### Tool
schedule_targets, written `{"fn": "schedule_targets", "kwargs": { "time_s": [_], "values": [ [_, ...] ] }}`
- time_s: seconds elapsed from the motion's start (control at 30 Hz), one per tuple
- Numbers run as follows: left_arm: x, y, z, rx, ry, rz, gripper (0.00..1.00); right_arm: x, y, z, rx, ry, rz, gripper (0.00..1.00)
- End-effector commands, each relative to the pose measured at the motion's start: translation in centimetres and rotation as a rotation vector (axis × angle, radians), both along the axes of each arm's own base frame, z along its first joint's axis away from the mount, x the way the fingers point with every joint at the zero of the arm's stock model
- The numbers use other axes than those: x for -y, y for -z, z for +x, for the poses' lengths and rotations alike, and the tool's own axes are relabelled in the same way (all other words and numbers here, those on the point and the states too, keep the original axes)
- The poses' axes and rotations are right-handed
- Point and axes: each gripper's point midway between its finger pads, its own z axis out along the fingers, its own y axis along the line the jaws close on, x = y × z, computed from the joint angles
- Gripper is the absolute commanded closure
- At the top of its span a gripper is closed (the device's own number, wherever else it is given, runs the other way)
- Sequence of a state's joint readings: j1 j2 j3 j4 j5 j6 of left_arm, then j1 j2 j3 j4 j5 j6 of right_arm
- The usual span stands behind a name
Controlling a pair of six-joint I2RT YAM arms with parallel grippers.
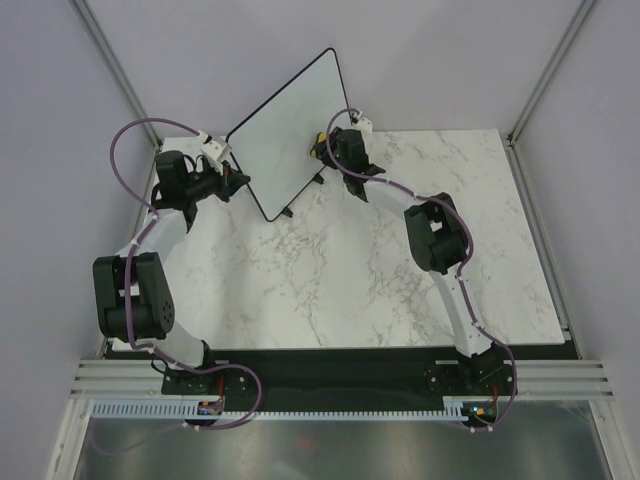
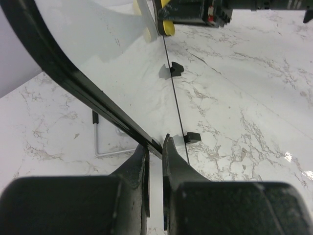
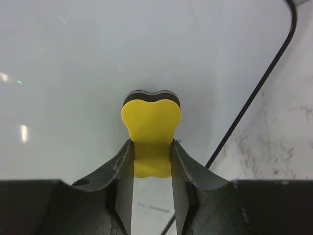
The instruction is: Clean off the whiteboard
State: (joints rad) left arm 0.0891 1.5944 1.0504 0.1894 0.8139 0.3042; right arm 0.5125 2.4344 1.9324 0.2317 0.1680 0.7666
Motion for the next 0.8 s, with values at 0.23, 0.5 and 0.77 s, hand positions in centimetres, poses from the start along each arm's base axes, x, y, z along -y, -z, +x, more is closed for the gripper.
{"fn": "schedule_targets", "kwargs": {
  "time_s": [0.23,0.5,0.77],
  "values": [
    [-4.2,4.2,1.2,-0.010,-0.120,0.203,0.98,1.3,-2.0,5.5,0.050,0.102,0.130,1.00],
    [-4.2,4.3,1.5,-0.011,-0.120,0.201,0.98,-1.3,2.7,1.9,-0.064,0.025,0.118,1.00],
    [-4.1,4.0,1.7,-0.010,-0.118,0.196,0.98,-4.8,3.8,-3.6,-0.096,-0.047,0.189,1.00]
  ]
}}
